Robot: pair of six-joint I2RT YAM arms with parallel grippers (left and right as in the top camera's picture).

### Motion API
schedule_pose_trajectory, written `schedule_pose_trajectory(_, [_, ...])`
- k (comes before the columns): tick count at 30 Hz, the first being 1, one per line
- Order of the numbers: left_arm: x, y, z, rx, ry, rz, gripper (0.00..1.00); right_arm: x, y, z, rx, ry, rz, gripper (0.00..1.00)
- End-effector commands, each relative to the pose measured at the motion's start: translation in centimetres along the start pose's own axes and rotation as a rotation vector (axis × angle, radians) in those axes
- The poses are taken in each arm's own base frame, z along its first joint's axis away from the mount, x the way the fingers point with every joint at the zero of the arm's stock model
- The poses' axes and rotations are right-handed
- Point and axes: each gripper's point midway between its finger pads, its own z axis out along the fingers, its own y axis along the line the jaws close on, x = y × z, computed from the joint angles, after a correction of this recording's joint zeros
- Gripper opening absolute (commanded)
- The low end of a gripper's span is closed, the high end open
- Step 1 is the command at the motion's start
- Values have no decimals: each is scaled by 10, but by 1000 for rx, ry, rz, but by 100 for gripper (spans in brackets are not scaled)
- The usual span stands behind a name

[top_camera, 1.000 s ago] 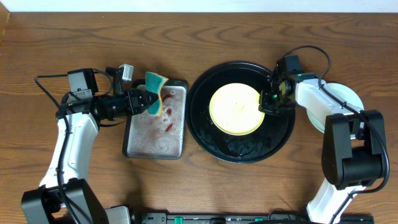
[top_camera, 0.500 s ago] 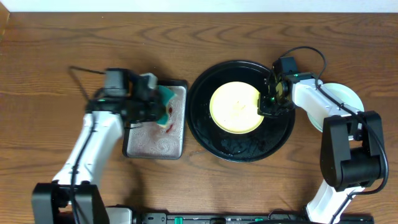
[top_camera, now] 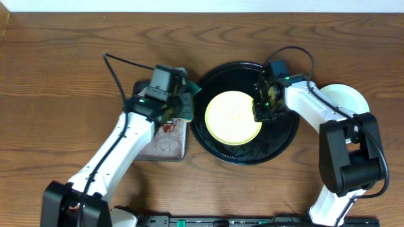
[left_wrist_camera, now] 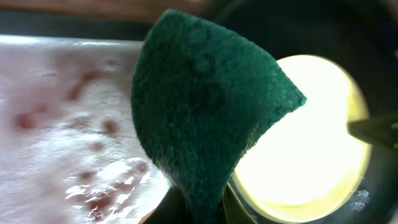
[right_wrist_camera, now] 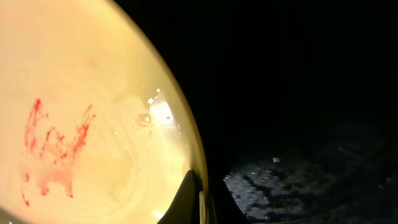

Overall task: Clean dirty plates on tray and stack at the side
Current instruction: 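Scrub the yellow plate held by the right gripper with the left-held sponge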

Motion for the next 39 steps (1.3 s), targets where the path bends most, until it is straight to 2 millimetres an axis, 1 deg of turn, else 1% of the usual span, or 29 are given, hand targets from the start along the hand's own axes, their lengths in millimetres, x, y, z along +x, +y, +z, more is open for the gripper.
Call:
schedule_pose_trajectory(1, [0,-46,16,125,13,-21,8,33,16,22,11,109,-102,1])
schedule_pose_trajectory(4, [8,-63,34,147,34,-31,8,34,20,22,11,110,-116,1])
schedule_pose_trajectory(7, [19,-77,55,163,67,-63,8,34,20,22,11,110,-116,1])
schedule_pose_trajectory(11, [38,-97,80,209,128,-84,8,34,20,22,11,110,-116,1])
schedule_pose_trajectory(14, [52,-104,96,208,162,-96,8,34,21,22,11,109,-113,1])
schedule_pose_trajectory(16, [60,-106,104,203,182,-84,8,34,21,22,11,109,-113,1])
schedule_pose_trajectory(17, [65,-106,108,198,194,-80,9,34,20,23,11,109,-113,1])
schedule_pose_trajectory(18, [70,-105,111,190,209,-78,12,34,20,22,11,109,-113,1])
schedule_pose_trajectory(20, [78,-98,117,158,230,-63,15,34,20,22,11,109,-113,1])
schedule_pose_trajectory(21, [81,-91,119,122,234,-44,15,34,20,23,11,109,-113,1])
schedule_pose_trajectory(23, [83,-64,120,-9,227,-41,15,34,20,23,11,109,-113,1])
schedule_pose_trajectory(25, [83,-32,117,-153,215,-44,12,34,20,22,11,109,-113,1])
schedule_pose_trajectory(26, [82,-21,115,-197,214,-49,11,34,20,22,11,109,-113,1])
schedule_pose_trajectory(27, [81,-11,112,-232,216,-58,10,34,20,22,11,109,-113,1])
schedule_pose_trajectory(28, [79,-6,110,-241,220,-70,8,34,20,23,11,109,-113,1])
schedule_pose_trajectory(29, [76,-3,106,-240,224,-88,8,34,21,22,11,109,-113,1])
schedule_pose_trajectory(31, [68,-10,100,-185,224,-113,8,34,21,22,11,109,-113,1])
schedule_pose_trajectory(32, [65,-19,98,-140,224,-119,8,34,20,23,11,109,-113,1])
schedule_pose_trajectory(35, [54,-57,92,37,207,-114,7,34,20,22,11,108,-114,1])
schedule_pose_trajectory(37, [53,-76,92,109,198,-96,8,34,21,22,11,108,-113,1])
schedule_pose_trajectory(39, [54,-87,94,131,192,-87,7,34,20,22,11,108,-113,1])
